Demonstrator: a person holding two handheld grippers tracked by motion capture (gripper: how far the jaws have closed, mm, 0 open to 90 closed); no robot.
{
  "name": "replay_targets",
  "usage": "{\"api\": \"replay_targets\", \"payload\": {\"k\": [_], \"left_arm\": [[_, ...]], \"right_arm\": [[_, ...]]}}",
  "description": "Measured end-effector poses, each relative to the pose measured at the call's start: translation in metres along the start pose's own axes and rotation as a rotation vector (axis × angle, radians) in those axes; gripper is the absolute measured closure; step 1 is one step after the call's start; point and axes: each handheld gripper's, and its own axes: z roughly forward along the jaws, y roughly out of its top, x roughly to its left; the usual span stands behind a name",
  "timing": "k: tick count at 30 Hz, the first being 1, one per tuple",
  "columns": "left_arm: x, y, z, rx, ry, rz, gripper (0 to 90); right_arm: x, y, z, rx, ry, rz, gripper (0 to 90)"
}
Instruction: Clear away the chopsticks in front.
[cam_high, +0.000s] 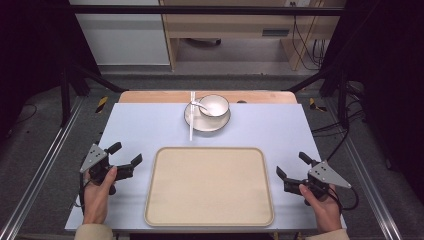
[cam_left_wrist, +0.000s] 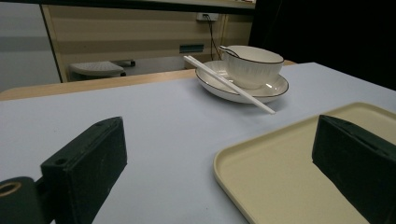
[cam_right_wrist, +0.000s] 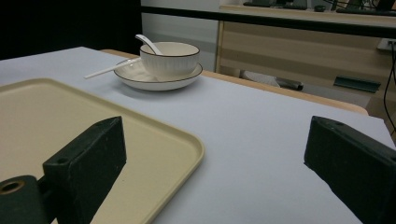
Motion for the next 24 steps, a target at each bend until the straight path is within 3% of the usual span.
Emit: {"api": "replay_targets", "payload": {"k": [10, 13, 14, 18, 21, 24], "left_arm": [[-0.001, -0.002, 0.002, -0.015, -0.018, -0.007, 2.8], [-0.003, -0.001, 0.003, 0.001, -0.045, -0.013, 2.8], [-0.007, 0.002, 0.004, 0.011, -0.079, -0.008, 2.8], [-0.016, 0.004, 0.013, 0.05, -0.116, 0.027, 3.3], [-0.021, 0.003, 0.017, 0.06, -0.124, 0.044, 3.8], [-0.03, 0.006, 0.027, 0.104, -0.112, 0.053, 4.1]], "right_arm": [[0.004, 0.001, 0.003, -0.032, 0.014, -0.025, 4.8], [0.007, 0.001, 0.004, -0.031, 0.026, -0.03, 4.6], [0.01, 0.002, 0.004, -0.028, 0.028, -0.04, 4.0], [0.015, 0.005, 0.005, -0.011, 0.014, -0.065, 3.6], [0.019, 0.006, 0.004, -0.004, 0.025, -0.086, 3.5], [0.024, 0.006, 0.005, 0.016, 0.031, -0.107, 3.2]]}}
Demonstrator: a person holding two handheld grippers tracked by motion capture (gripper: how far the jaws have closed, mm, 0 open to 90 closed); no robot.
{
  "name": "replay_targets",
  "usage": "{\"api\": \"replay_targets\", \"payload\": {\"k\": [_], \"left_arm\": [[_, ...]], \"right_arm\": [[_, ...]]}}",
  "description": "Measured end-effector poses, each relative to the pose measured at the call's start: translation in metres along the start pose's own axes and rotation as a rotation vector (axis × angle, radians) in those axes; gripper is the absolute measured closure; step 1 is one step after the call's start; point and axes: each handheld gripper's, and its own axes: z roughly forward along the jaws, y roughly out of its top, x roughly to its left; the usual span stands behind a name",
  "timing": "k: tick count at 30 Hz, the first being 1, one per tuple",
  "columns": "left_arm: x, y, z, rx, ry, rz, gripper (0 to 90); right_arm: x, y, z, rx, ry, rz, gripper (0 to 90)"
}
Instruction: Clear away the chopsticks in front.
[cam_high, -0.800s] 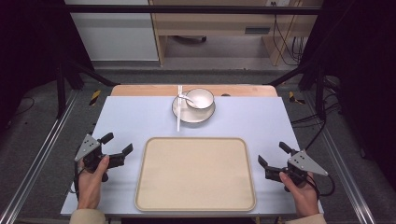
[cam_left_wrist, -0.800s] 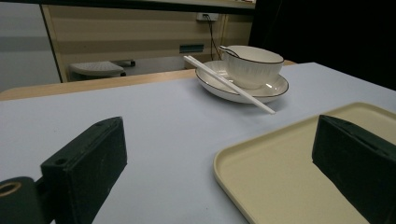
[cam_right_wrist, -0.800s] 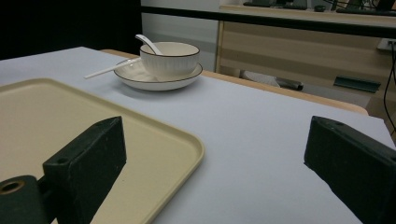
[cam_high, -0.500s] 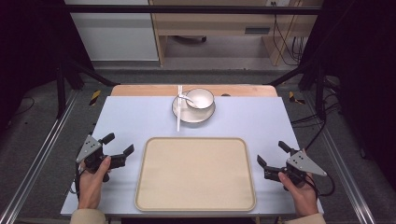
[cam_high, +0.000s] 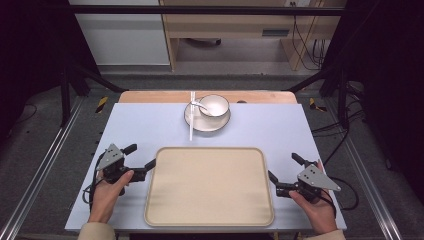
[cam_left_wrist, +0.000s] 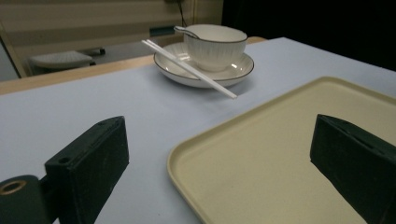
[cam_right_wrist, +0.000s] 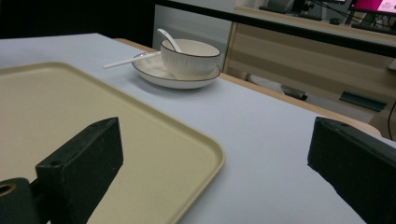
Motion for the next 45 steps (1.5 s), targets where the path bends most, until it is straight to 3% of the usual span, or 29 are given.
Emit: {"api": "replay_targets", "payload": {"k": [1, 4, 8, 9, 12, 15, 16, 17, 18, 20, 23, 26, 29, 35, 40, 43, 45], "left_arm": [[-0.004, 0.004, 0.006, 0.02, 0.0, -0.003, 4.5], [-0.01, 0.012, 0.017, 0.042, -0.001, 0.009, 4.8], [-0.02, 0.029, 0.045, 0.116, -0.014, 0.061, 5.0], [-0.02, 0.029, 0.045, 0.116, -0.014, 0.061, 5.0], [-0.028, 0.046, 0.071, 0.151, -0.025, 0.074, 5.5], [-0.033, 0.055, 0.083, 0.162, -0.039, 0.075, 6.0], [-0.038, 0.063, 0.096, 0.182, -0.048, 0.099, 6.4], [-0.038, 0.063, 0.096, 0.182, -0.048, 0.099, 6.6], [-0.042, 0.07, 0.107, 0.207, -0.052, 0.136, 6.7], [-0.044, 0.075, 0.116, 0.223, -0.058, 0.152, 7.2], [-0.045, 0.081, 0.124, 0.225, -0.047, 0.167, 9.1], [-0.043, 0.085, 0.142, 0.26, 0.0, 0.19, 12.4], [-0.043, 0.085, 0.147, 0.262, 0.014, 0.204, 15.6], [-0.039, 0.09, 0.159, 0.268, 0.036, 0.189, 20.8], [-0.032, 0.098, 0.16, 0.272, 0.061, 0.171, 26.2], [-0.027, 0.103, 0.161, 0.29, 0.076, 0.182, 29.9], [-0.025, 0.106, 0.162, 0.285, 0.089, 0.158, 30.0]], "right_arm": [[0.0, -0.002, 0.002, 0.034, -0.012, 0.004, 3.2], [-0.001, -0.004, 0.002, 0.048, -0.017, 0.008, 3.2], [0.002, -0.002, 0.001, 0.035, 0.006, 0.018, 3.1], [0.002, -0.002, 0.001, 0.035, 0.006, 0.018, 3.1], [0.009, 0.001, 0.0, 0.029, 0.033, 0.007, 3.2], [0.011, 0.002, 0.0, 0.024, 0.038, 0.005, 3.3], [0.011, 0.002, 0.0, 0.021, 0.039, 0.01, 3.4], [0.011, 0.002, -0.001, 0.018, 0.039, 0.012, 3.5], [0.011, 0.002, -0.001, 0.018, 0.039, 0.013, 3.7], [0.01, 0.002, 0.0, 0.019, 0.039, 0.013, 4.0], [0.011, 0.002, 0.0, 0.021, 0.038, 0.012, 4.2], [0.012, 0.002, 0.001, 0.024, 0.04, 0.009, 4.5], [0.012, 0.003, 0.001, 0.022, 0.045, 0.006, 4.9], [0.012, 0.002, 0.001, 0.023, 0.045, 0.012, 5.1], [0.012, 0.003, 0.001, 0.022, 0.048, 0.015, 5.3], [0.012, 0.003, 0.001, 0.021, 0.051, 0.016, 5.3], [0.012, 0.003, 0.001, 0.022, 0.053, 0.016, 5.3]]}}
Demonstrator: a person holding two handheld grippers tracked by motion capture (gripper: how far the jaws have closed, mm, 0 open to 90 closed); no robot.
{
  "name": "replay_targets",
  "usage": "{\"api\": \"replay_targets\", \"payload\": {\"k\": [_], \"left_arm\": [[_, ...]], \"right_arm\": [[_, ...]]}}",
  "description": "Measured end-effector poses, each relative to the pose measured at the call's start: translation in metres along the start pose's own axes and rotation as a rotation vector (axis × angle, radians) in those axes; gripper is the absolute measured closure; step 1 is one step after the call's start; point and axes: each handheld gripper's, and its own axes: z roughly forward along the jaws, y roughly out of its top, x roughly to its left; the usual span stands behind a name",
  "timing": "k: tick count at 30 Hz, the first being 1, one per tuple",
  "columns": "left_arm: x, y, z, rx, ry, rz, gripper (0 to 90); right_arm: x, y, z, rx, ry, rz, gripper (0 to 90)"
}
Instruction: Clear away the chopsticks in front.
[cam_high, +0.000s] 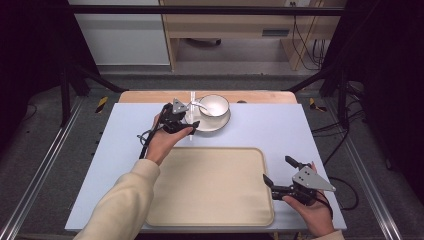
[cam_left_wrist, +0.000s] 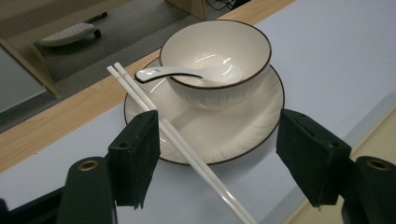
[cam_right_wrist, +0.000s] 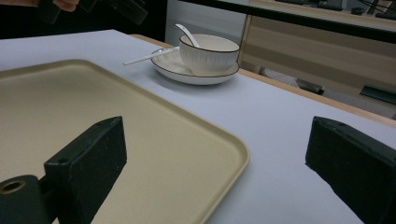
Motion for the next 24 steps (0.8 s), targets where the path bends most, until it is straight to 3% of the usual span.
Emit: {"api": "replay_targets", "payload": {"k": [4, 6, 13, 24], "left_arm": [[0.005, 0.003, 0.002, 0.01, 0.021, 0.001, 32.3], [0.009, 0.004, 0.007, 0.012, 0.04, -0.041, 35.3], [0.018, 0.0, 0.026, 0.049, 0.088, -0.097, 47.6], [0.02, -0.003, 0.054, 0.116, 0.117, -0.126, 60.5]], "right_arm": [[0.0, 0.0, 0.0, 0.001, 0.003, 0.002, 5.4], [0.0, 0.0, 0.0, 0.001, 0.005, 0.004, 5.5], [0.0, 0.001, 0.0, 0.001, 0.008, 0.012, 5.6], [-0.001, 0.001, 0.0, 0.002, 0.013, 0.021, 5.9]]}}
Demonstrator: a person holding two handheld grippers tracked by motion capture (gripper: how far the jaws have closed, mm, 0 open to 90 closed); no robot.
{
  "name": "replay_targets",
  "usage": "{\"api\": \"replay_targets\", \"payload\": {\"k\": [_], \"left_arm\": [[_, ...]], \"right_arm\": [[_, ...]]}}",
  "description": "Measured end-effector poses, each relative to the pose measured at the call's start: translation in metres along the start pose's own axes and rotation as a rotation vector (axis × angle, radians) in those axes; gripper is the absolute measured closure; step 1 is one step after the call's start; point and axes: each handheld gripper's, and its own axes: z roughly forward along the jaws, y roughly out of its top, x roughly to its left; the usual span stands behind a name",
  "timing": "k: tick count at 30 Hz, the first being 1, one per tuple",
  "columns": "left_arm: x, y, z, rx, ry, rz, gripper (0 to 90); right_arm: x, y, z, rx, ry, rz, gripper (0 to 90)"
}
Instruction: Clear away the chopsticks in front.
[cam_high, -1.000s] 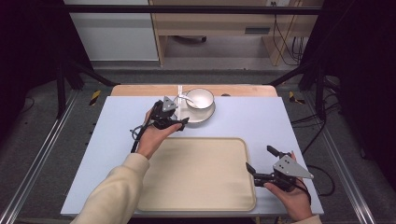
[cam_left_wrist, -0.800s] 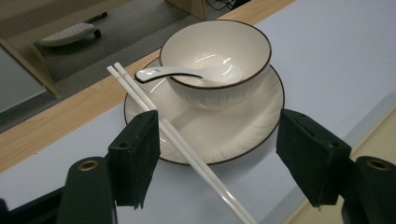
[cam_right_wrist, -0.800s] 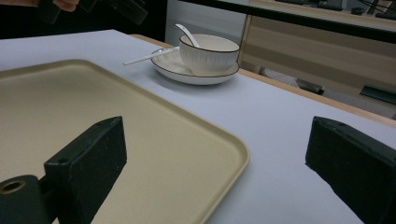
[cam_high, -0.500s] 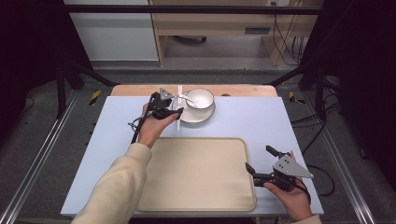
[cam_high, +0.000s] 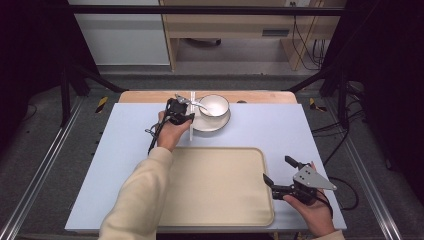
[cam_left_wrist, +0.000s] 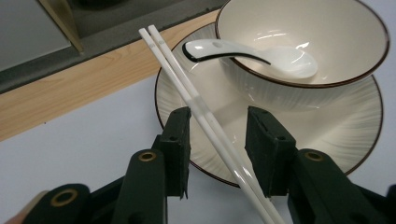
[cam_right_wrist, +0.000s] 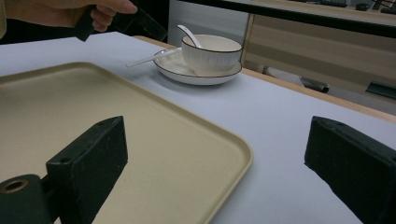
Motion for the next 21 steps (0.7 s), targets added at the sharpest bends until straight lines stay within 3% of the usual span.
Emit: {"api": "replay_targets", "payload": {"k": [4, 13, 21], "left_arm": [[-0.001, -0.003, 0.009, 0.025, 0.006, -0.012, 61.3], [0.001, -0.005, 0.015, 0.023, 0.015, -0.062, 64.1], [0.001, -0.006, 0.018, 0.035, 0.023, -0.065, 66.2]], "right_arm": [[-0.001, 0.0, 0.0, 0.001, 0.002, 0.005, 6.1], [-0.002, 0.0, -0.001, 0.0, 0.002, 0.011, 6.1], [-0.002, 0.0, 0.0, 0.006, 0.005, 0.014, 6.2]]}}
